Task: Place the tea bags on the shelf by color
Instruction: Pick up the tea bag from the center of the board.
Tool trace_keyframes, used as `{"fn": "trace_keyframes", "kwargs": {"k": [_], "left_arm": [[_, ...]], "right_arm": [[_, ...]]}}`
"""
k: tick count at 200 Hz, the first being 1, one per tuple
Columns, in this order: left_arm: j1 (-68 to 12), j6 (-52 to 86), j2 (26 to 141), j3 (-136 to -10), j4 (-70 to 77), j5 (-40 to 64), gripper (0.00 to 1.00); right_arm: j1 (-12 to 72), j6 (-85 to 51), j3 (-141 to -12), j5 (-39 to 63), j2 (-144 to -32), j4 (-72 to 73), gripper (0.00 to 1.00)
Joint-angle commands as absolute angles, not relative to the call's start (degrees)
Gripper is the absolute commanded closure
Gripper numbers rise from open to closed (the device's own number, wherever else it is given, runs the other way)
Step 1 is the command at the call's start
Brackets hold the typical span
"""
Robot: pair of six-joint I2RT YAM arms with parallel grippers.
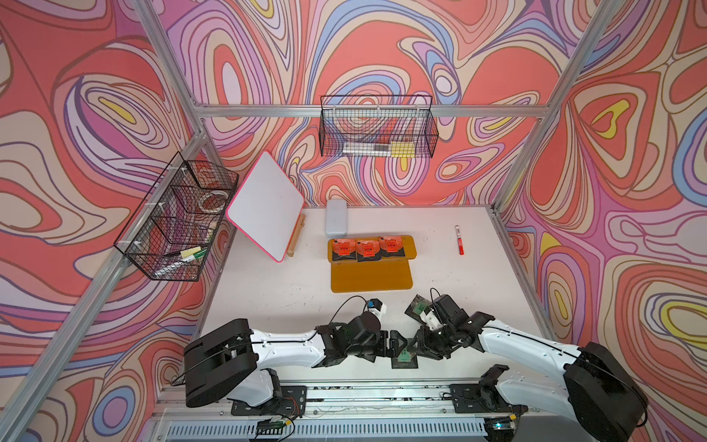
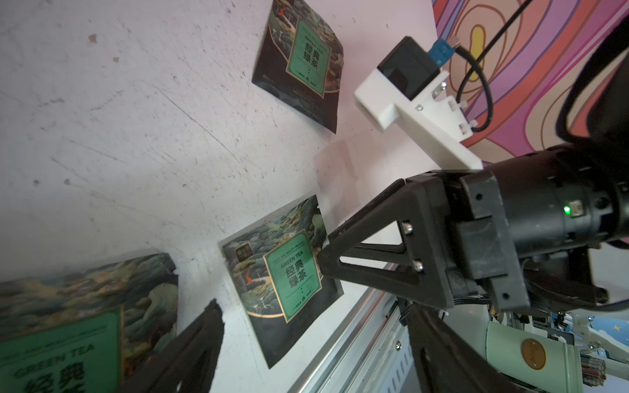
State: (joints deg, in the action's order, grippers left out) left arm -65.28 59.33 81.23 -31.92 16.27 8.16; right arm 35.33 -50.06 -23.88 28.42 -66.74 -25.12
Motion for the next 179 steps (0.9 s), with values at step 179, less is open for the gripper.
{"fn": "trace_keyframes", "kwargs": {"k": [179], "left_arm": [[-66.9,59.9,82.8,-27.7,18.0,8.6,0.37]], "right_arm": [[38.7,-55.3,-22.7,21.8,-64.9,-21.8,0.68]]}}
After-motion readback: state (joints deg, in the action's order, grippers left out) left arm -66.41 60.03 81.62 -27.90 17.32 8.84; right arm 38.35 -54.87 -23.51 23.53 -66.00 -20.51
